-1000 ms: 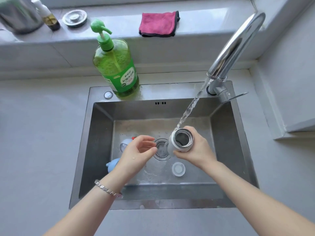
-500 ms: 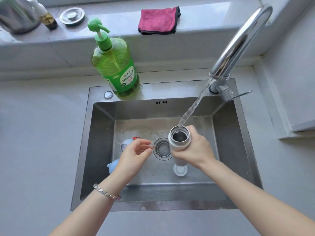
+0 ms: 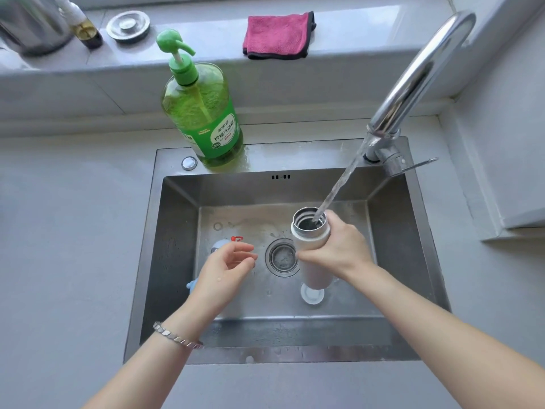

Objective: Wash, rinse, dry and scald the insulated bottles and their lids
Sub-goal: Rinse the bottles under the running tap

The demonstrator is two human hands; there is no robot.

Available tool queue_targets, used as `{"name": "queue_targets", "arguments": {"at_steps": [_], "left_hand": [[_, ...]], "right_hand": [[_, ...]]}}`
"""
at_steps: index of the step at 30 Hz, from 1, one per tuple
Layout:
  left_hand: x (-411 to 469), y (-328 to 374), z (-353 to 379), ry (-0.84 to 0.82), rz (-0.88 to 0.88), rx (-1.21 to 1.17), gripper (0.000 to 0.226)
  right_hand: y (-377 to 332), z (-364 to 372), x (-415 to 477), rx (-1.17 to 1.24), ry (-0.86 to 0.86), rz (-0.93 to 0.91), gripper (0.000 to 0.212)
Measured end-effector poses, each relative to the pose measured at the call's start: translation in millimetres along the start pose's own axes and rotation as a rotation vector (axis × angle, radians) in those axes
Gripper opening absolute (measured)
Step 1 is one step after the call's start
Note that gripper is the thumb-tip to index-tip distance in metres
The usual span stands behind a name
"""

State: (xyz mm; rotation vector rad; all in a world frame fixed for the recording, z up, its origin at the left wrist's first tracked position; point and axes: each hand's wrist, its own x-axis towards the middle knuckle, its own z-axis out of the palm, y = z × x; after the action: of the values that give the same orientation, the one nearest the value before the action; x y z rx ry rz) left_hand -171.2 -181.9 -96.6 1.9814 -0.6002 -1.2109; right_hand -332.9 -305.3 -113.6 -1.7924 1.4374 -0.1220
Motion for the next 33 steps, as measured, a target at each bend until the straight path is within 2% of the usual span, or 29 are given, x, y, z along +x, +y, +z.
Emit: {"name": "queue_targets", "arguments": {"at_steps": [4,7,11,18,20,23,33], "left_hand": [[-1.9,-0.7,-2.8,0.005,-0.002,0.008,0.018],[-3.2,-1.9,-3.5,0.001,-0.01,0.02,0.019],[-4.1,-3.1,-1.8,-0.002,-0.026,0.017,0.022],[-7.6,-7.5,1.9,-0.027,-0.054,0.015,0.016],[-8.2,-9.1,3.0,-0.035,-0.053,0.017,0.016],[-8.7,-10.5,5.6,-0.051,-0.054,0.013,0.016],[-2.7,-19.7,14.9,-0.088,-0.043,0.05,0.02]], "right_hand": [[-0.4,-4.9,3.6,0.11,0.122,0.066,0.054],[-1.5,-3.3,3.7,0.077,0.017,0.027,0.053],[9.4,-5.0,3.4,0.237,0.022,0.027,0.054],[40.4,-30.4,-1.3,0.209,-0.494,0.21,0.045],[48.5,-38.7,-2.8,0.138,-0.634,0.314,0.045],[57.0,-50.6,-0.4,-0.014,-0.741,0.422,0.059],[56.3,-82.8,3.2,-0.583,-0.745,0.439,0.061]]}}
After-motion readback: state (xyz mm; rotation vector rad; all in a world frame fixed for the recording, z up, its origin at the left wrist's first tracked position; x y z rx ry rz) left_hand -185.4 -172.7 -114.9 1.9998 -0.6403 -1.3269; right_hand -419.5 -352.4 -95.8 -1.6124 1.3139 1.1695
